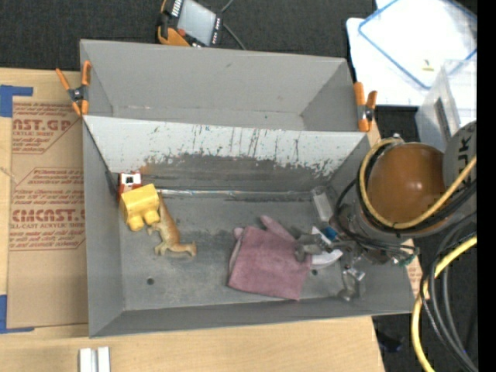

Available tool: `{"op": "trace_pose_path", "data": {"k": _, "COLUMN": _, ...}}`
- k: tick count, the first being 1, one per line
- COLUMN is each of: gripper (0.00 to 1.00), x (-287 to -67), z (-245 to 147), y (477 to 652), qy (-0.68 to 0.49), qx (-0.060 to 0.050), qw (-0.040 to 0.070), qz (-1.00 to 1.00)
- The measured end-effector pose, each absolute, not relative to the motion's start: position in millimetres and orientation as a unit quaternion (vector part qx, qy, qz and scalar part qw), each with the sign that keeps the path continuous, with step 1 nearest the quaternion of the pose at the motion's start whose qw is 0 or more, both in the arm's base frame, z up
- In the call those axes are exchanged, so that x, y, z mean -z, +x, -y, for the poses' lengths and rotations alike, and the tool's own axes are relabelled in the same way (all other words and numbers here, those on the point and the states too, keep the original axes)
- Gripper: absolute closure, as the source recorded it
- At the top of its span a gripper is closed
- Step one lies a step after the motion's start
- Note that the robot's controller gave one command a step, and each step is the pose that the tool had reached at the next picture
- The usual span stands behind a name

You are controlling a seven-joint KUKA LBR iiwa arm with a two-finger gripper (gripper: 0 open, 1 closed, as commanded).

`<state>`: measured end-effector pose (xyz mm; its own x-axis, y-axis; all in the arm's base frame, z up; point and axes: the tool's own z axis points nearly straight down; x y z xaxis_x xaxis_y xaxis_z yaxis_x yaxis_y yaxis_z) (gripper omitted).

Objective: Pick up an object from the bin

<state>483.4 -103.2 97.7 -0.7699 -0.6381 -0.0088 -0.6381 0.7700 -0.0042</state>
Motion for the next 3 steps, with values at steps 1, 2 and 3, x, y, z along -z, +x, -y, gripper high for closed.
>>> {"op": "trace_pose_path", "data": {"k": 1, "gripper": 1.00, "x": -70, "z": 88, "y": 494.7, "qy": -0.226, "qx": -0.001, "qw": 0.009, "qz": -0.974}}
{"op": "trace_pose_path", "data": {"k": 2, "gripper": 1.00, "x": -70, "z": 89, "y": 494.6, "qy": -0.226, "qx": 0.000, "qw": 0.009, "qz": -0.974}}
{"op": "trace_pose_path", "data": {"k": 3, "gripper": 1.00, "x": -70, "z": 124, "y": 483.4, "qy": -0.225, "qx": -0.002, "qw": 0.010, "qz": -0.974}}
